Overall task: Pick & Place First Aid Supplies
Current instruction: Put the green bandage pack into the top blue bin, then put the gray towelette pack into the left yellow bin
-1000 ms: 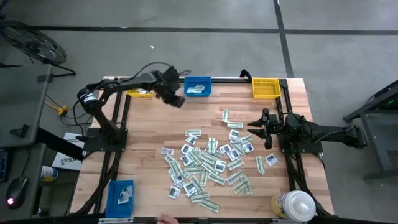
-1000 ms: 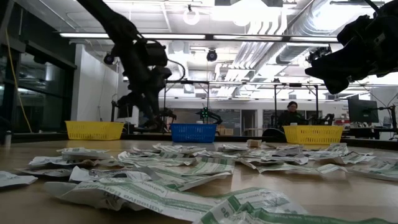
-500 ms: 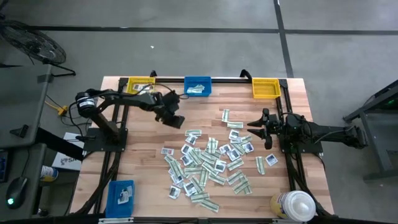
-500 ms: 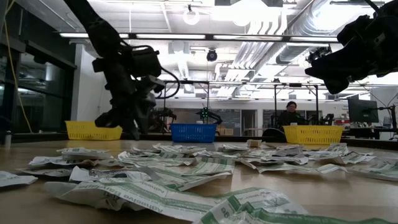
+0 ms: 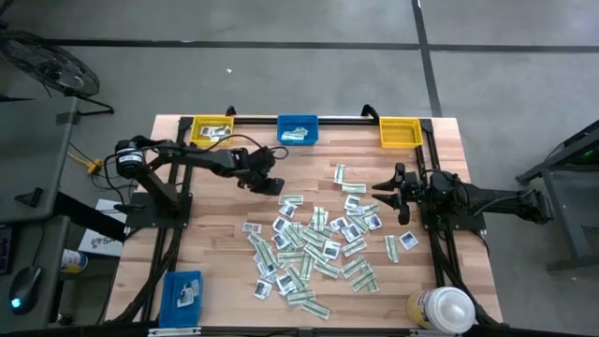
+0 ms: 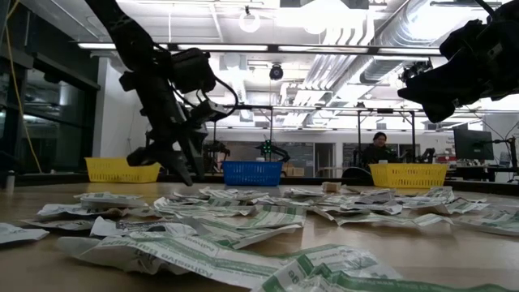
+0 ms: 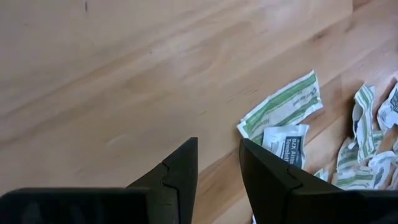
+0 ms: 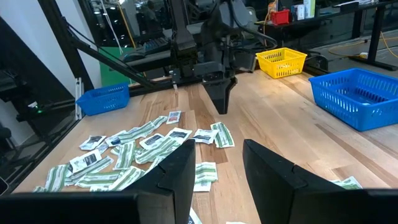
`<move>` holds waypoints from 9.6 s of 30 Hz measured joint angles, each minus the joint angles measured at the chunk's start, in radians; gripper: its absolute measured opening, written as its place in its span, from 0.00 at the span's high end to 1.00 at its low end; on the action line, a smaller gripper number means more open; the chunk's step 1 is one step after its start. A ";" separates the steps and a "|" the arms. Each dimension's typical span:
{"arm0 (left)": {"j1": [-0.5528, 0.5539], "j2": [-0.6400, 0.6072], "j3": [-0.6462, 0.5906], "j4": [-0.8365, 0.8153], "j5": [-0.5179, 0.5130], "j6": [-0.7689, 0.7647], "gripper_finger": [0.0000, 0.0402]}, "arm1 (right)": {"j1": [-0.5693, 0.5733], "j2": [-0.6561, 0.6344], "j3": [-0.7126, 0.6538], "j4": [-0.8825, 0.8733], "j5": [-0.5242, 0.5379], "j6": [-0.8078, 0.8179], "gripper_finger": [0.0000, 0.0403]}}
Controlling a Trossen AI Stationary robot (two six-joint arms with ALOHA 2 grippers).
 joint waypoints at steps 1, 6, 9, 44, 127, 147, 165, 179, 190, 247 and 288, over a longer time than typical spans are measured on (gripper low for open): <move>-0.003 0.000 0.000 0.000 -0.004 -0.007 0.71 | 0.000 0.000 0.000 0.000 0.000 0.000 0.68; -0.028 0.000 0.000 0.004 -0.035 -0.019 0.71 | 0.000 0.000 0.000 0.000 0.000 0.000 0.68; -0.046 0.023 0.000 0.030 -0.033 -0.021 0.71 | 0.000 0.000 0.000 0.000 0.000 0.000 0.68; -0.081 0.123 0.000 0.196 -0.002 -0.045 0.71 | 0.000 0.000 0.000 0.000 0.000 0.000 0.68; 0.394 0.369 0.703 -0.315 -0.168 0.476 1.00 | 0.000 0.000 0.000 0.000 0.000 0.000 0.68; 0.397 0.375 0.711 -0.353 -0.116 0.504 0.67 | 0.000 0.000 0.000 0.000 0.000 0.000 0.68; 0.232 0.291 0.710 -0.663 0.230 1.071 0.62 | 0.000 0.000 0.000 0.000 0.000 0.000 0.68; -0.015 0.291 0.710 -0.706 0.251 1.576 0.62 | 0.000 0.000 0.000 0.000 0.000 0.000 0.68; -0.134 0.293 0.699 -0.677 0.184 1.703 0.62 | 0.000 0.000 0.000 0.000 0.000 0.000 0.68; -0.157 0.287 0.358 -0.289 -0.146 1.351 0.69 | 0.000 0.000 0.000 0.000 0.000 0.000 0.68; -0.143 0.270 0.473 -0.426 -0.183 1.253 1.00 | 0.000 0.000 0.000 0.000 0.000 0.000 0.68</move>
